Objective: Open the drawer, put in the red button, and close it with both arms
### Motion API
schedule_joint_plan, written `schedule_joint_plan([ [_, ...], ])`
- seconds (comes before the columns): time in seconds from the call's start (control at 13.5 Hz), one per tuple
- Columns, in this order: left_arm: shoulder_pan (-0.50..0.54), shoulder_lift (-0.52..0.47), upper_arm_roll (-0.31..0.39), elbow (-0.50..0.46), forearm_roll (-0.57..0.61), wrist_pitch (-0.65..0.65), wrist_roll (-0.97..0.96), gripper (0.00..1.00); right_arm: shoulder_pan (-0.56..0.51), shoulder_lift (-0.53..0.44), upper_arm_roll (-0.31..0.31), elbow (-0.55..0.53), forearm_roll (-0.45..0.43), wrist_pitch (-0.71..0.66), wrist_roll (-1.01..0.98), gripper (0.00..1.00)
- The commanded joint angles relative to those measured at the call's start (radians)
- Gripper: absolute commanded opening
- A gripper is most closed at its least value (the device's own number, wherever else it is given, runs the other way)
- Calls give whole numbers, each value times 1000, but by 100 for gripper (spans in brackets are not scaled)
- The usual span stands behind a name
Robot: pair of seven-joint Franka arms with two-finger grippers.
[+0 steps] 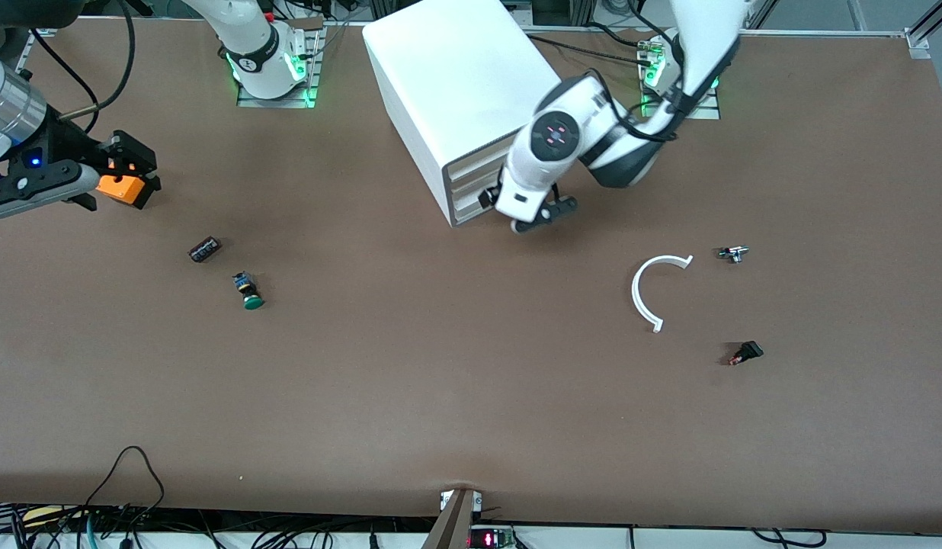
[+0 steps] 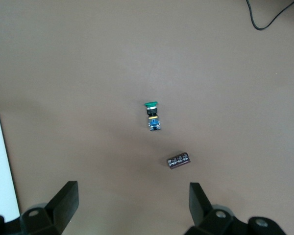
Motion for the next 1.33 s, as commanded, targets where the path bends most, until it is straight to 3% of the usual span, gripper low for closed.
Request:
schedule_joint_plan([
  [0.0,83,14,-9,73,59,-68,114,100,-32,79,5,98,-10,-20,-23,100],
  [0.15,133,22,-10,103,122,-109,188,100,-29,75,7,107,-15,-42,-18,100],
  [0.52,279,8,-12,138,139,-198,373,100,-32,78,7,112,-7,-42,-17,100],
  [0.74,347,3,-12,234,136,-351,493,100,-30,73,11,112,2,-104,-14,100],
  [0.96,417,-64,-4,271,136,-437,594,100,-29,72,13,112,5,-129,-7,100],
  [1.26,407,-176,143,281,94,-519,767,100,-30,69,8,112,5,-151,9,100],
])
